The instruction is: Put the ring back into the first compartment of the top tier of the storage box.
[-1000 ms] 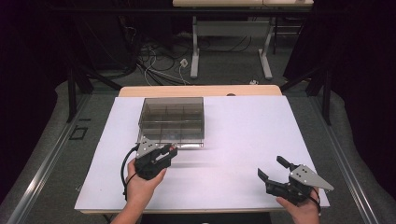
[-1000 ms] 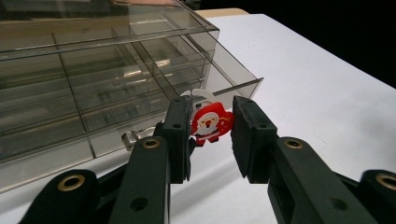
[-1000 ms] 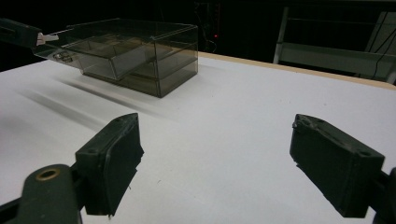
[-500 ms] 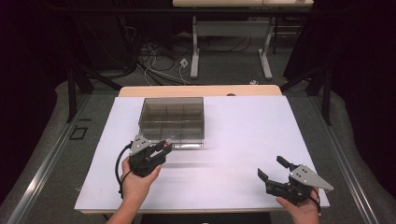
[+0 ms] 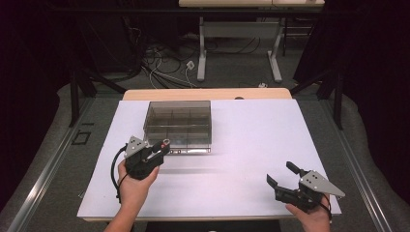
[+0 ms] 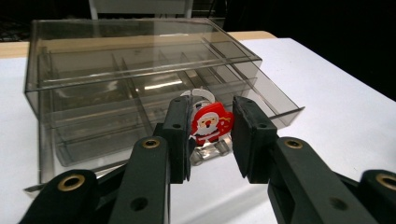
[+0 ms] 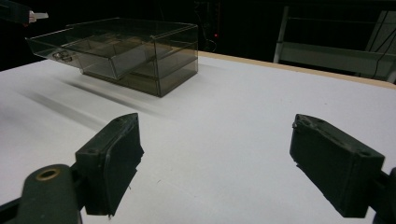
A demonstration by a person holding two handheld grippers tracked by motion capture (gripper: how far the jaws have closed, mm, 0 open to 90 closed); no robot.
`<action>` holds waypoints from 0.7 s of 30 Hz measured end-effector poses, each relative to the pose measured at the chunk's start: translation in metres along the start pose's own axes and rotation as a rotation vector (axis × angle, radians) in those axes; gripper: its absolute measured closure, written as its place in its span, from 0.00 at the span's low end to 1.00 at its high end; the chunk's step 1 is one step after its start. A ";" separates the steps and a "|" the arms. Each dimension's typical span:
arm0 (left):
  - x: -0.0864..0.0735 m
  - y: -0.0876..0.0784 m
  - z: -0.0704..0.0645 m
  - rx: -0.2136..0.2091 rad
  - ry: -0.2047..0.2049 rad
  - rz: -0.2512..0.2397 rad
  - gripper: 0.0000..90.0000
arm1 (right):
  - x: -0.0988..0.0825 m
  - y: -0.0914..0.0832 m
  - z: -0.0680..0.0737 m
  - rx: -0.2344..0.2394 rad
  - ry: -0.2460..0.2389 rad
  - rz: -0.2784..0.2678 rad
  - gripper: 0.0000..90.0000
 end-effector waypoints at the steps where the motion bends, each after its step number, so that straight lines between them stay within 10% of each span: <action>1: 0.001 0.000 0.001 0.002 -0.002 -0.004 0.76 | 0.000 0.000 0.000 -0.001 0.001 -0.002 0.18; 21: 0.011 0.000 0.026 0.054 -0.048 -0.032 0.76 | -0.001 0.002 0.001 0.005 0.001 0.001 0.18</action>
Point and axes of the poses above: each handheld gripper's, and its own axes: y roughly forward along the jaws, x roughly out of its top, z roughly to its left, the point moved 7 cm from there along y, roughly forward along the jaws, and after that the axes turned 13 degrees about -y, right-handed, at the moved point
